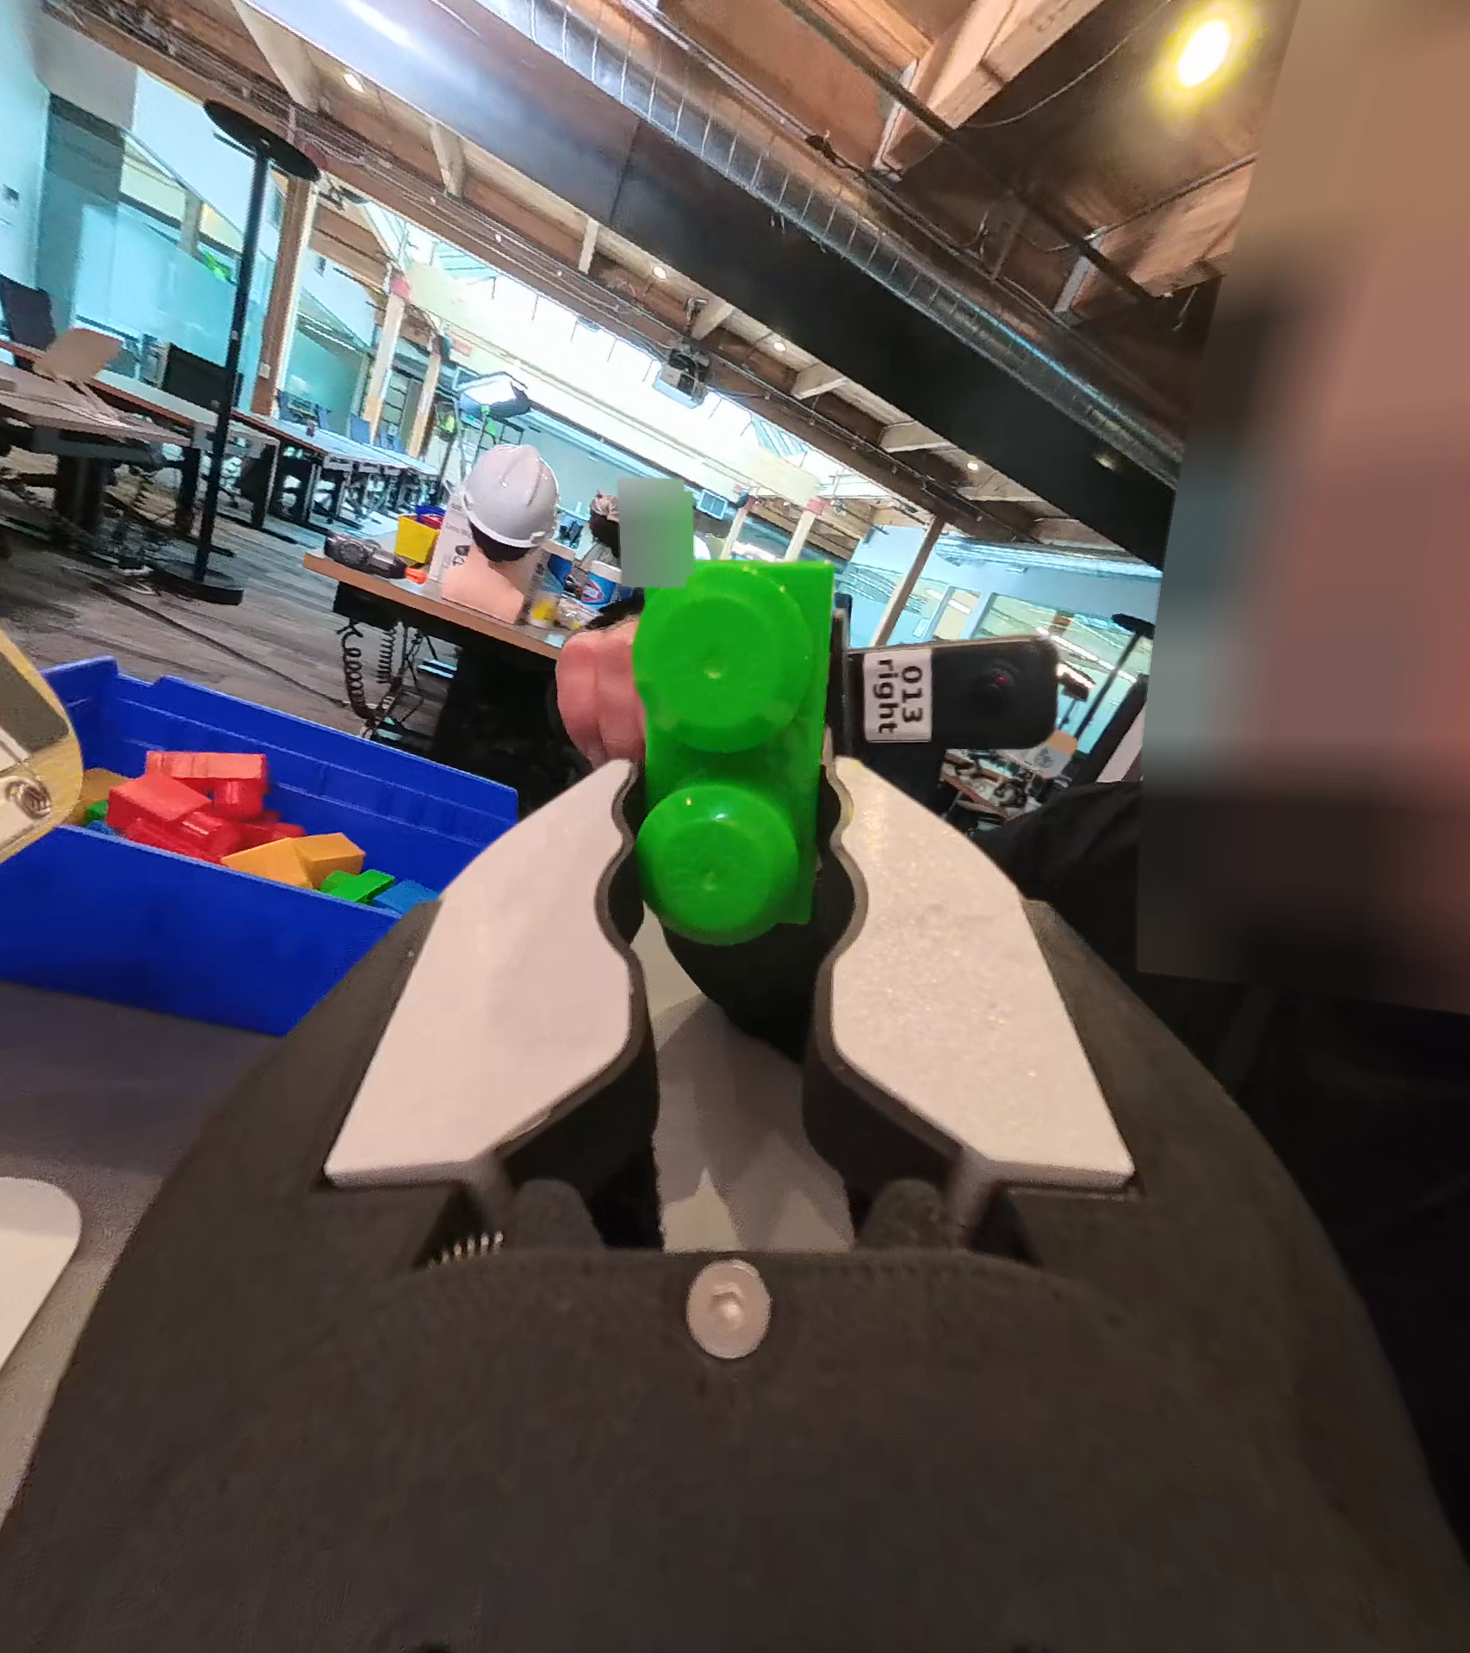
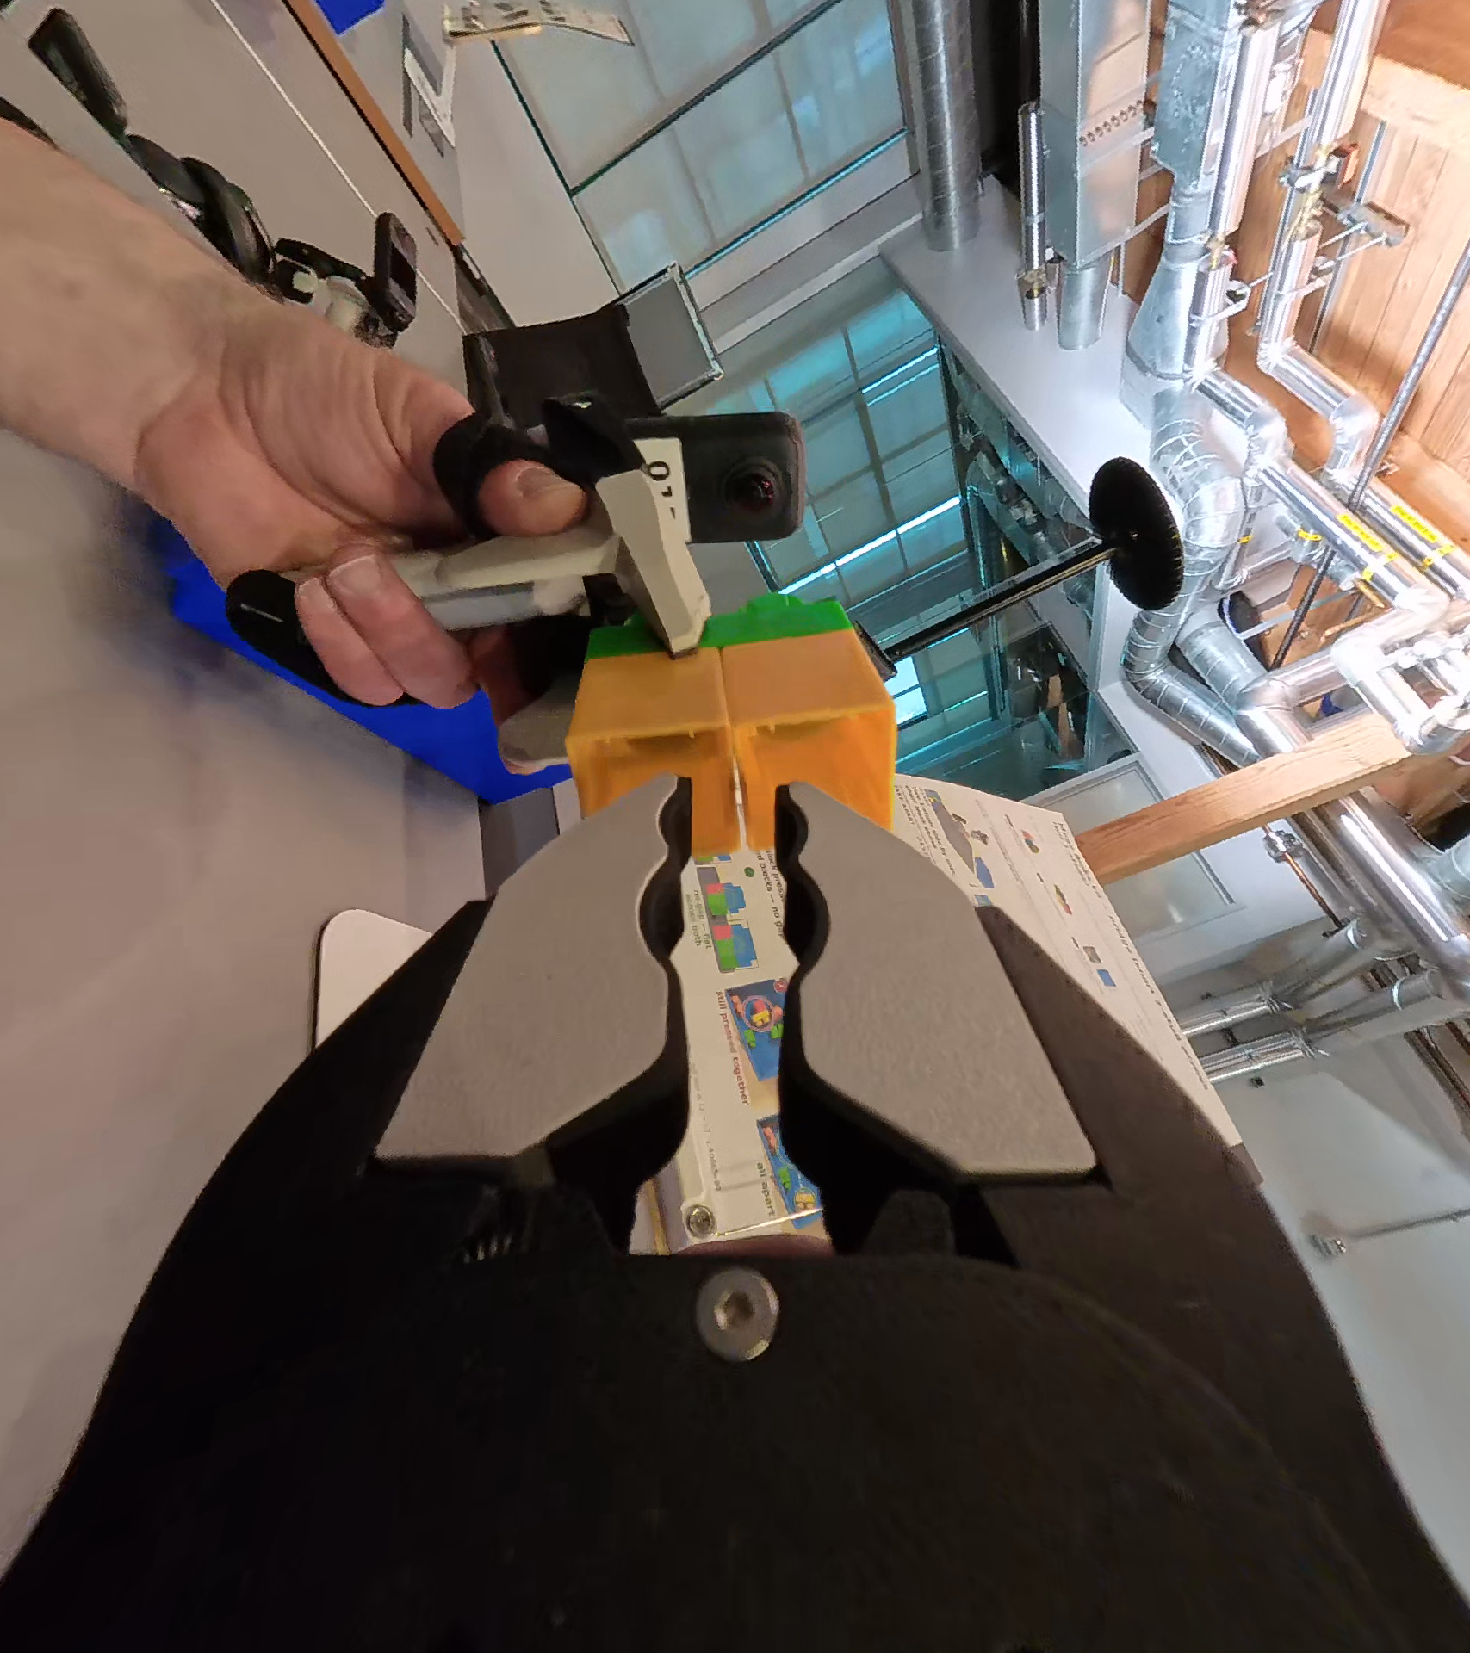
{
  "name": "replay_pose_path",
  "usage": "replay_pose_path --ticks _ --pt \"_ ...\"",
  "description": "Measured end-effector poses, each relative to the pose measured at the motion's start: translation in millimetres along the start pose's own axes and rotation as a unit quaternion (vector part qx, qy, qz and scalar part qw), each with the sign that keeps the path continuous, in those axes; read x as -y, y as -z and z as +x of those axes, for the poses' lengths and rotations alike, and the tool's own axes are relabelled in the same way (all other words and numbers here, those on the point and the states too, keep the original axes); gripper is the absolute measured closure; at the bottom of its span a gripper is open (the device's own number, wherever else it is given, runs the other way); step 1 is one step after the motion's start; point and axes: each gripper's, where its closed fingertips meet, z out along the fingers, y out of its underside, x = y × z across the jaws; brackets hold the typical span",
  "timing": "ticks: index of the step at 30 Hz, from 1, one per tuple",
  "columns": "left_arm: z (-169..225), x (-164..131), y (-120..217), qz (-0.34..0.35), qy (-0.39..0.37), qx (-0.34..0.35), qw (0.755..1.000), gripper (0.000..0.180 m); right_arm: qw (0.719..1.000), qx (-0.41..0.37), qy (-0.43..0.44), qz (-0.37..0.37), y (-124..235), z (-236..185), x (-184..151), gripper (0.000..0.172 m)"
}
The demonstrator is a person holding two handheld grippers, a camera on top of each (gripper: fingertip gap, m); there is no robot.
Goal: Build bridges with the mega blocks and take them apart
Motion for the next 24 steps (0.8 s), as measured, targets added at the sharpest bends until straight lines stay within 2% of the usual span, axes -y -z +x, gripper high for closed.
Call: replay_pose_path --ticks 4,8,17,18,20,22,24 --pt "3 -6 -9 0.000 0.004 -0.008 1.000 0.145 1.000 -0.004 0.010 -0.004 -3 -3 2 0.166" --pt "4 -6 -10 0.012 0.013 -0.015 1.000 0.145 1.000 -0.004 0.014 -0.006 -2 -3 3 0.167" --pt "27 1 -13 0.000 -0.077 0.010 0.997 0.145 0.998 -0.017 0.052 0.013 7 0 22 0.169" --pt "29 9 -10 0.020 -0.080 0.015 0.997 0.145 0.998 -0.024 0.055 0.016 11 3 25 0.169" --pt "28 52 37 0.114 -0.064 0.032 0.991 0.145 0.997 -0.054 0.044 0.028 31 27 29 0.168" --pt "30 76 79 0.124 -0.130 0.102 0.978 0.145 0.995 -0.084 0.044 0.026 57 56 28 0.168" --pt "45 87 93 0.119 -0.160 0.123 0.972 0.145 0.994 -0.098 0.042 -0.010 73 75 13 0.169"
